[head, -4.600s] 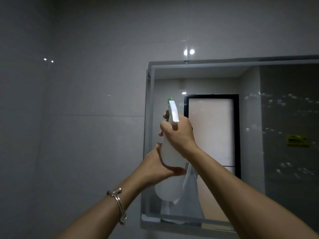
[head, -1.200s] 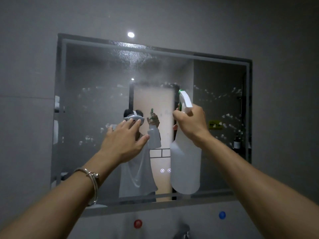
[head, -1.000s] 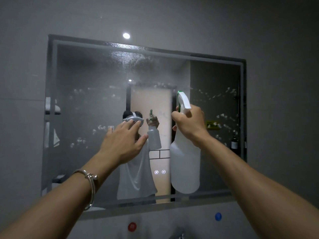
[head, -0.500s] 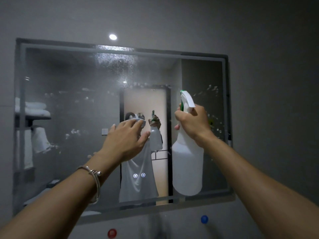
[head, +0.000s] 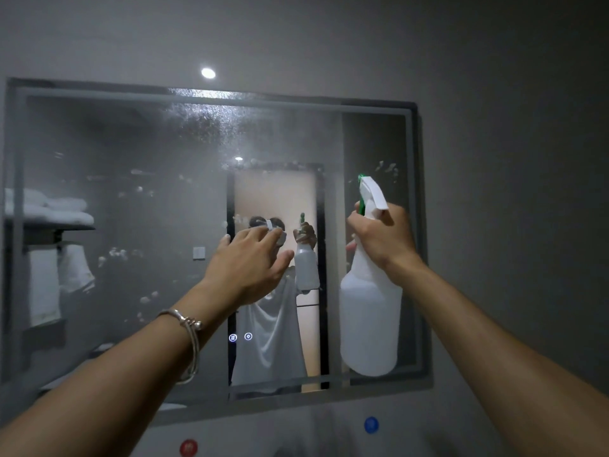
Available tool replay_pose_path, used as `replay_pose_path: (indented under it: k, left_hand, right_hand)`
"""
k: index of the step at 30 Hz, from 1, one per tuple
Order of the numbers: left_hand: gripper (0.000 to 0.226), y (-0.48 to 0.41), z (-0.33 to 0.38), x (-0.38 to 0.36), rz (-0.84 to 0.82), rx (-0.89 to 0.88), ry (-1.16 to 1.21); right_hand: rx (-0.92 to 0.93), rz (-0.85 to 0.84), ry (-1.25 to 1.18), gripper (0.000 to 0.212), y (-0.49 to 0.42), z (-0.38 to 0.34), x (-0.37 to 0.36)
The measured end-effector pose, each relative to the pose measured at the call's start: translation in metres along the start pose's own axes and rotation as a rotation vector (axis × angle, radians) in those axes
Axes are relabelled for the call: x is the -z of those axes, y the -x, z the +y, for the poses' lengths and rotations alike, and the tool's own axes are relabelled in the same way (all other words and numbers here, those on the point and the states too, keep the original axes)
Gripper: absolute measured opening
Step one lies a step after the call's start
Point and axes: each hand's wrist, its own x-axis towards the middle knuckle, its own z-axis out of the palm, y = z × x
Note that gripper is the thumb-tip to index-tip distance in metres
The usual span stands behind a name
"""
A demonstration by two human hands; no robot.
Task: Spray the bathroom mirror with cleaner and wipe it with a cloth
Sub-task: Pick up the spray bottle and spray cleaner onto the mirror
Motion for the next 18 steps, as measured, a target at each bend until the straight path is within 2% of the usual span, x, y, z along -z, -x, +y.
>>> replay_pose_path:
  k: [6, 8, 12, 15, 18]
  left_hand:
    - [0.053, -0.008, 0.019, -0.008, -0.012, -0.013, -0.002]
    - [0.055, -0.009, 0.025, -0.009, -0.011, -0.014, -0.003]
    - [0.064, -0.011, 0.035, -0.01, 0.003, -0.02, 0.005]
    - [0.056, -0.015, 0.042, -0.017, 0.004, -0.026, -0.005]
    - [0.057, -0.018, 0.051, -0.023, 0.003, -0.038, -0.002]
  right_hand:
    - [-0.015, 0.022, 0.009, 0.012, -0.006, 0.007, 0.026]
    - [-0.007, 0.022, 0.045, 0.002, -0.007, 0.011, 0.033]
    - [0.004, 0.019, 0.128, 0.013, -0.007, 0.022, 0.042]
    - [-0.03, 0.019, 0.097, 0.005, -0.005, 0.027, 0.051]
    - [-0.056, 0.046, 0.045, 0.018, -0.006, 0.028, 0.06]
